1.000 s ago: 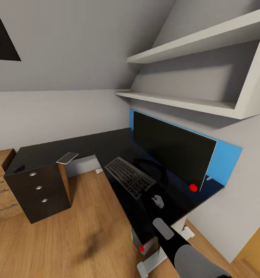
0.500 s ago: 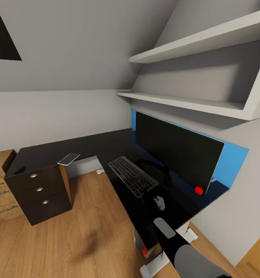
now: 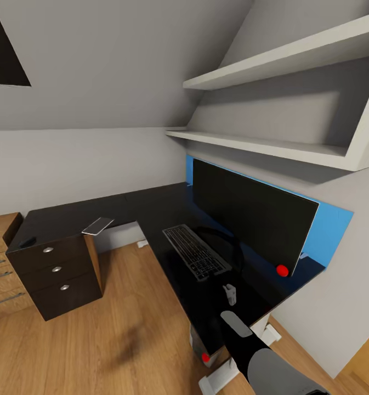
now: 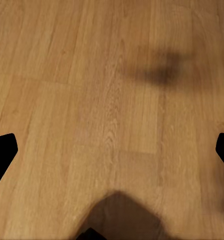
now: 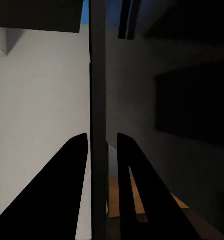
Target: In the bedroom, organize the workspace by keeping the computer under the desk, ensuring the monitor is on the desk, placing the keyboard on the desk next to the monitor, placing the mouse on the desk next to the keyboard, moving the folder from the swivel chair onto the desk next to the mouse, stacking the notebook on top of the folder with the pen on top of the notebook, and positioning the swivel chair next to the desk.
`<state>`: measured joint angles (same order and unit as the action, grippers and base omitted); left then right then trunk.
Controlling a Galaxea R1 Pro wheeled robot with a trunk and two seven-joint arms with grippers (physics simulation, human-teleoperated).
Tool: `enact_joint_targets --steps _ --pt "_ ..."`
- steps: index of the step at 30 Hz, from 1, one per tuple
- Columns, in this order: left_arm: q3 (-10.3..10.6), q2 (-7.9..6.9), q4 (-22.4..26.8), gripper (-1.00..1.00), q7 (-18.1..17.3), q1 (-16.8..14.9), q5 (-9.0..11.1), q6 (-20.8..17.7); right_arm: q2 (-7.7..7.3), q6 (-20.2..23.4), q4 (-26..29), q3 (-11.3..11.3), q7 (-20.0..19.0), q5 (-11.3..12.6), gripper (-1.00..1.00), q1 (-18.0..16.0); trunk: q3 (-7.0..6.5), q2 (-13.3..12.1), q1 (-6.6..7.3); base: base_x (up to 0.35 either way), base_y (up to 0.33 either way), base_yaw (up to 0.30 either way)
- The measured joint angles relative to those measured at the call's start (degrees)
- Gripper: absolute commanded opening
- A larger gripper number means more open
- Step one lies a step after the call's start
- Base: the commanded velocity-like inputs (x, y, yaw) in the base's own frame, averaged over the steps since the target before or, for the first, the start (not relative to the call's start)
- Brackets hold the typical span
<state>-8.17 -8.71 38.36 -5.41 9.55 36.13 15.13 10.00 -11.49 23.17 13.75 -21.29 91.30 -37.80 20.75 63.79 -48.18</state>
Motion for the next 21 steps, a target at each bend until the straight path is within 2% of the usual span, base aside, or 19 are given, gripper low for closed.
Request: enact_joint_targets --steps 17,18,19,21 --pt "0.0 0.00 0.0 1.00 0.0 0.0 0.0 0.0 0.00 -0.1 -0.1 0.2 0.5 0.3 -1.00 0.0 0.00 0.0 0.00 0.000 0.000 0.000" --pt "0.0 0.00 0.0 1.00 0.0 0.0 0.0 0.0 0.00 -0.1 -0.1 0.2 0.7 0.4 -1.00 0.0 0.00 0.0 0.00 0.000 0.000 0.000" --pt "0.1 0.00 0.0 1.00 0.0 0.0 -0.1 0.0 0.00 -0.1 -0.2 0.4 3.2 0.6 -1.00 0.0 0.01 0.0 0.00 0.000 0.000 0.000" --pt "0.1 0.00 -0.1 1.00 0.0 0.0 -0.1 0.0 0.00 -0.2 0.0 0.4 4.0 0.2 -1.00 0.0 0.00 0.0 0.00 0.000 0.000 0.000"
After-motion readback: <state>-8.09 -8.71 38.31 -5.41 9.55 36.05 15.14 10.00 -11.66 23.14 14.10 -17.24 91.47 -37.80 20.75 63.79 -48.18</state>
